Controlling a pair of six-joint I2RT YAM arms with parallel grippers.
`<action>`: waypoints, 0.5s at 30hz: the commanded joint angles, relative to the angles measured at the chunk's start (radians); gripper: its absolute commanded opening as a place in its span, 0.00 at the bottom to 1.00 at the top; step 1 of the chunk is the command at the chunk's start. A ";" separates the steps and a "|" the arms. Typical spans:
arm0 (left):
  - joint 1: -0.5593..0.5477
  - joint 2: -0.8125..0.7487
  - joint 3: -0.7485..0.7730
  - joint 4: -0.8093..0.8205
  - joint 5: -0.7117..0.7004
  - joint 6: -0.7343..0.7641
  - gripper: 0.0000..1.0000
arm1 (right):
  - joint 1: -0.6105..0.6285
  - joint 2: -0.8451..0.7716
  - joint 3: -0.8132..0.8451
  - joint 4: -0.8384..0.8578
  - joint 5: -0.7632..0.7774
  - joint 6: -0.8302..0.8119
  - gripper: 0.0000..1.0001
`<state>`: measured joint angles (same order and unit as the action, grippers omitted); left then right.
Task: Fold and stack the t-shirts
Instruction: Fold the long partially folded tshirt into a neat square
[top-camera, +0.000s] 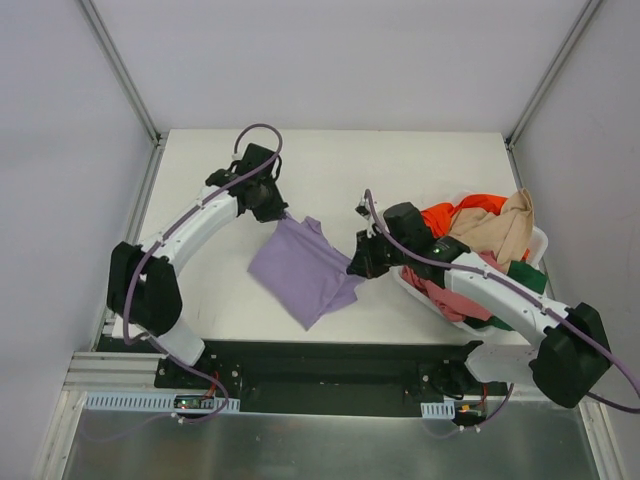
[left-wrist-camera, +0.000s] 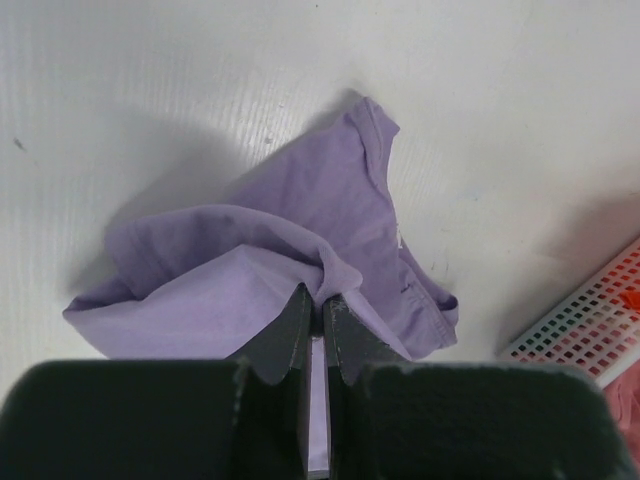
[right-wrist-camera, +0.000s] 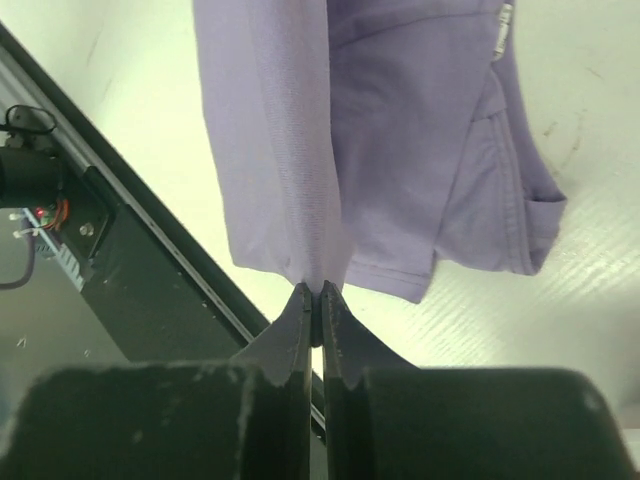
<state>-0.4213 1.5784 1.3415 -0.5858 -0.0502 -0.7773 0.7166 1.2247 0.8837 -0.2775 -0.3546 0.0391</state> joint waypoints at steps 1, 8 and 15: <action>0.012 0.093 0.088 0.050 -0.059 0.046 0.00 | -0.046 0.038 -0.005 -0.112 0.011 -0.021 0.01; 0.012 0.241 0.174 0.050 -0.031 0.065 0.00 | -0.094 0.162 0.024 -0.120 0.063 -0.031 0.00; 0.015 0.351 0.242 0.049 0.013 0.113 0.19 | -0.109 0.288 0.132 -0.181 0.196 -0.030 0.21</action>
<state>-0.4267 1.8984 1.5127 -0.5797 0.0029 -0.7265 0.6182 1.4773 0.9298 -0.3122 -0.2630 0.0235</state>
